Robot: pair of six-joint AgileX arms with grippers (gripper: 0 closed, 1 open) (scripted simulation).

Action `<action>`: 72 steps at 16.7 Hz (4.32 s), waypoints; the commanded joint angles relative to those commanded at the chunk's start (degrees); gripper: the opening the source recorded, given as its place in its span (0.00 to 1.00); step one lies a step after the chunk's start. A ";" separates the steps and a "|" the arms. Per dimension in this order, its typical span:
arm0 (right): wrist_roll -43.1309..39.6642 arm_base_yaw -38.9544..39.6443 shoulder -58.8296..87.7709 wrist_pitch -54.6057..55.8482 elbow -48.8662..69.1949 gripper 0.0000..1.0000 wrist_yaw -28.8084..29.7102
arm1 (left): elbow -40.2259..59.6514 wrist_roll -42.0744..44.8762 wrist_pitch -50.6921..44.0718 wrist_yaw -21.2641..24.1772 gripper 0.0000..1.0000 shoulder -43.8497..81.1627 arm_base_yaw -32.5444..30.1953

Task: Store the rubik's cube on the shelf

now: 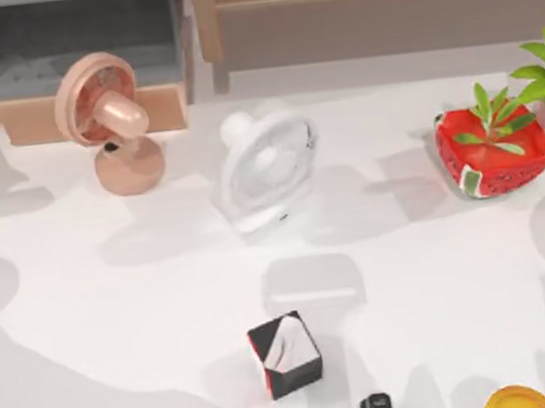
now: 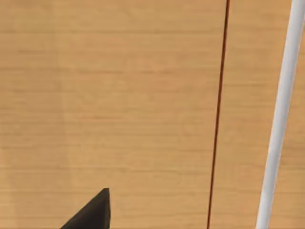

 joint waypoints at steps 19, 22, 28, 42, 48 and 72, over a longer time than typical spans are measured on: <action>0.00 0.00 0.00 0.00 0.00 1.00 0.00 | 6.66 0.00 -3.38 -1.42 0.85 3.11 -1.50; 0.00 0.00 0.00 0.00 0.00 1.00 0.00 | 6.66 0.00 -3.38 -1.42 0.62 3.11 -1.50; 0.00 0.00 0.00 0.00 0.00 1.00 0.00 | 6.66 0.00 -3.38 -1.42 0.17 3.11 -1.50; 0.00 0.00 0.00 0.00 0.00 1.00 0.00 | 4.46 -0.31 -2.16 -0.36 0.00 2.04 -0.46; 0.00 0.00 0.00 0.00 0.00 1.00 0.00 | -8.36 -0.11 3.81 2.12 0.00 -2.89 2.06; 0.00 0.00 0.00 0.00 0.00 1.00 0.00 | -30.00 0.50 16.18 11.74 0.00 -11.84 11.53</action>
